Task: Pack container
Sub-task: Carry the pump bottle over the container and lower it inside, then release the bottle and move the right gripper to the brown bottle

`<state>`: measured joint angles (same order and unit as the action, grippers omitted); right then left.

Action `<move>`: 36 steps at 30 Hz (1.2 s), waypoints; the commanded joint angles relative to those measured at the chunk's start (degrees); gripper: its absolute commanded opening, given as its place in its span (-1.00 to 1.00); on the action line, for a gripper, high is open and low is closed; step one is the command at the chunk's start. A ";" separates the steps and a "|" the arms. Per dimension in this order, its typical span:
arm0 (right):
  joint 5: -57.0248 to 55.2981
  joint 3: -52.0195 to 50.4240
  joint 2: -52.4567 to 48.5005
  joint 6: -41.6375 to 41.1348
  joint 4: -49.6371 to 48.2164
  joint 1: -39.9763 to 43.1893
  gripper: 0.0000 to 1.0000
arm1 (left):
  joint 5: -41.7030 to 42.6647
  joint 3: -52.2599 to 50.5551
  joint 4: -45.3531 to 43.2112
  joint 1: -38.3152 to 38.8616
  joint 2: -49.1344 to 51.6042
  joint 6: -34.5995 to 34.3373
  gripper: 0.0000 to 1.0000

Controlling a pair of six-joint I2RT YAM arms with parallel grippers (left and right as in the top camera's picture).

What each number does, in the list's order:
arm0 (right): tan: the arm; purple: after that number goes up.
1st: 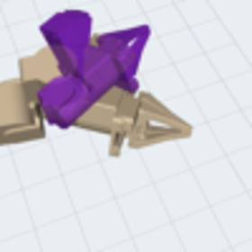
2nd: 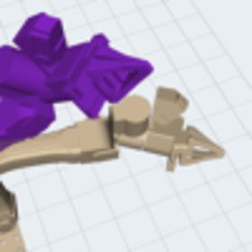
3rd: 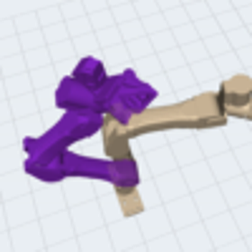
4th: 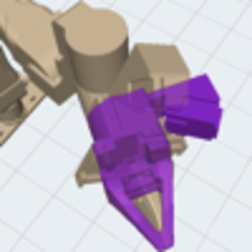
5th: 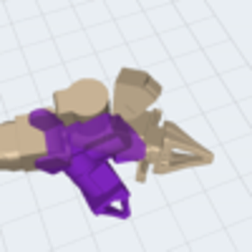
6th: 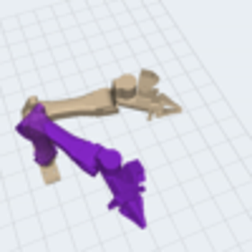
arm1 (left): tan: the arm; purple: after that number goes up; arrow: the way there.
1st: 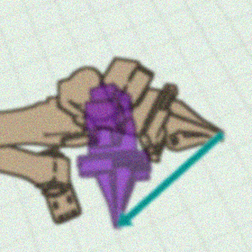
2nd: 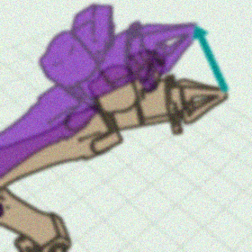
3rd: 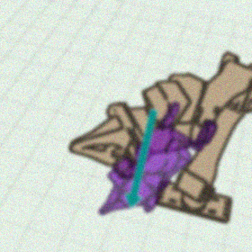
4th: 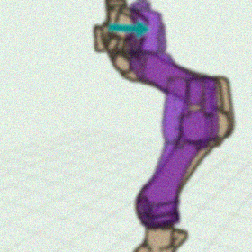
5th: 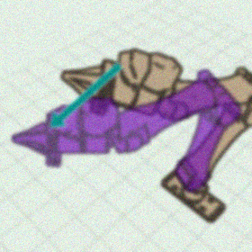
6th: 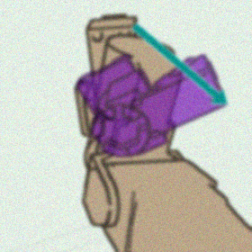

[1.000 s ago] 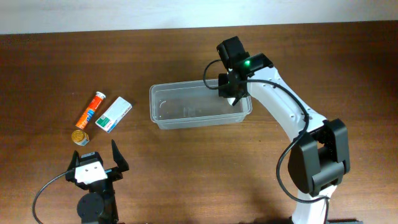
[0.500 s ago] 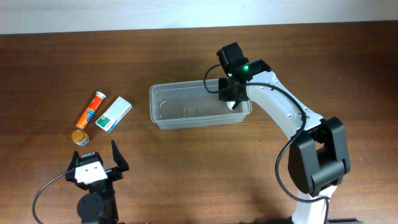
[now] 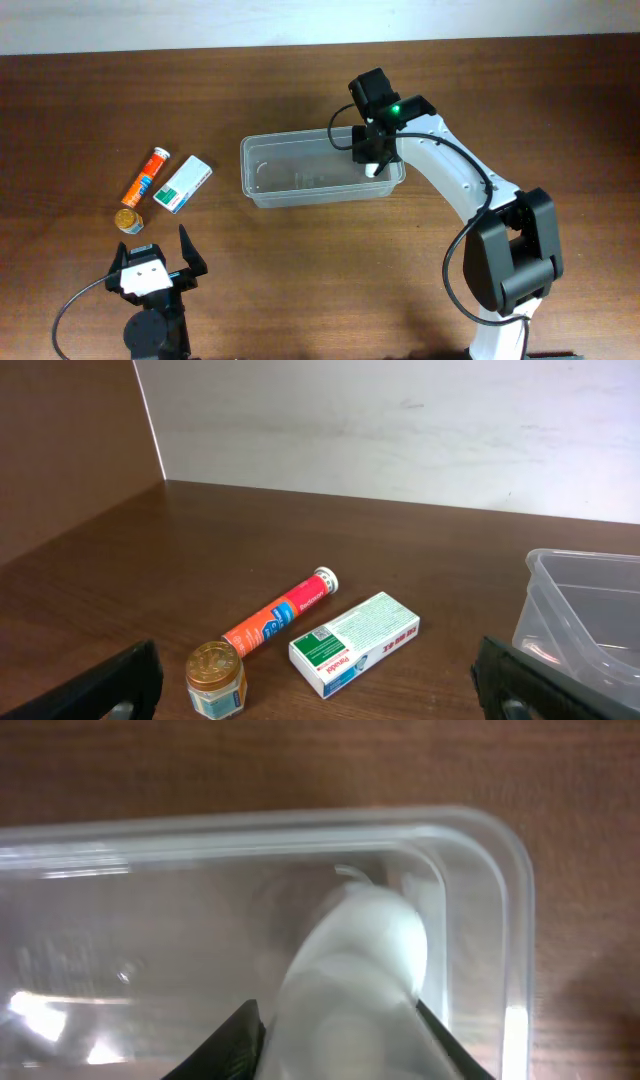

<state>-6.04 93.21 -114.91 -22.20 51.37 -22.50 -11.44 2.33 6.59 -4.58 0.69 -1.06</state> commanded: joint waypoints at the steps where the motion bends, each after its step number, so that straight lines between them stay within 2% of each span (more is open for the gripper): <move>1: -0.96 4.31 4.46 0.98 2.21 -0.31 -0.24 | -0.37 -0.48 -0.15 0.24 -0.39 0.92 0.99; 6: -1.33 11.23 9.07 3.91 8.66 -0.26 -0.09 | -0.37 -0.48 -0.15 0.24 -0.39 0.92 0.99; 12: -2.80 21.59 14.29 4.87 24.33 2.29 0.09 | -0.37 -0.48 -0.15 0.24 -0.39 0.92 0.99; 16: -2.80 24.13 18.32 4.83 32.22 6.99 0.26 | -0.37 -0.48 -0.15 0.24 -0.39 0.92 0.99; 24: -2.34 23.71 21.97 5.27 42.21 19.47 0.30 | -0.37 -0.48 -0.15 0.24 -0.39 0.92 0.99; 30: -2.14 15.50 21.92 9.66 40.72 25.35 0.29 | -0.37 -0.48 -0.15 0.24 -0.39 0.92 0.99; 36: -0.17 -0.85 21.92 15.61 28.85 28.17 0.30 | -0.37 -0.48 -0.15 0.24 -0.39 0.92 0.99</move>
<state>-7.68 99.88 -93.27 -11.33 84.31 4.49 -11.44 2.35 6.61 -4.58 0.62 -1.04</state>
